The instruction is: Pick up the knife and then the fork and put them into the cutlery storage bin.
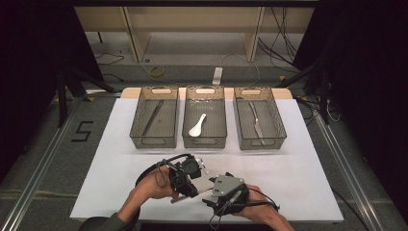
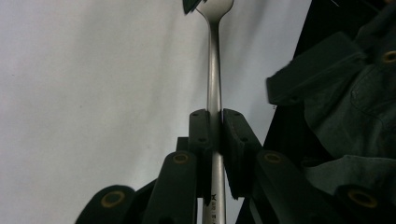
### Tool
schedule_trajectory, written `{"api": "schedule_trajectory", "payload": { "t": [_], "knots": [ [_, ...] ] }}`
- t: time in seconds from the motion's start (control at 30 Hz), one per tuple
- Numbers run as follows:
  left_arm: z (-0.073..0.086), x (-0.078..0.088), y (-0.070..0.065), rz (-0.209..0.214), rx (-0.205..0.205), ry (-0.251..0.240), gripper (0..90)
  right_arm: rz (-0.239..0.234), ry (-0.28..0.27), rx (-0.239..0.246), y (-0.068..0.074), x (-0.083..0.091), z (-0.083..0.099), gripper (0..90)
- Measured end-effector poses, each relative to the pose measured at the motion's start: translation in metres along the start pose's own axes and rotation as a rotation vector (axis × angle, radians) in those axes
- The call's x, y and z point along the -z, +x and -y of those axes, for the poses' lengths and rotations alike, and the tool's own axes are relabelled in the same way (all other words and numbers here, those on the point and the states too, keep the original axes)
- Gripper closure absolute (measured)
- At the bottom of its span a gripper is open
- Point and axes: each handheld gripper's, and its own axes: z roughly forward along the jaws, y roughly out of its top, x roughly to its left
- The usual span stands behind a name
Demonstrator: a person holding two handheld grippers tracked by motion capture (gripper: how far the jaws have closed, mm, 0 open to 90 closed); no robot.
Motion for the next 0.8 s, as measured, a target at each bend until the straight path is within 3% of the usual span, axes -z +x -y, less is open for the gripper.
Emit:
{"api": "schedule_trajectory", "payload": {
  "t": [0.47, 0.53, 0.67, 0.7, 0.8],
  "knots": [
    [-0.007, -0.001, -0.007, 0.037, -0.031, 0.016, 82.0, 0.026, 0.068, 0.155, 0.007, -0.007, 0.004, 64.8],
    [-0.007, -0.002, -0.007, 0.040, -0.033, 0.020, 82.0, 0.037, 0.065, 0.150, 0.010, -0.008, 0.004, 70.3],
    [-0.007, -0.001, -0.007, 0.051, -0.033, 0.014, 81.9, 0.041, 0.083, 0.228, 0.009, -0.007, 0.005, 78.5],
    [-0.007, -0.001, -0.006, 0.058, -0.030, 0.008, 81.8, 0.035, 0.082, 0.216, 0.011, -0.008, 0.005, 80.1],
    [-0.006, 0.001, -0.002, 0.085, -0.009, -0.013, 83.9, 0.023, 0.099, 0.260, 0.013, -0.009, 0.007, 87.4]
  ]
}}
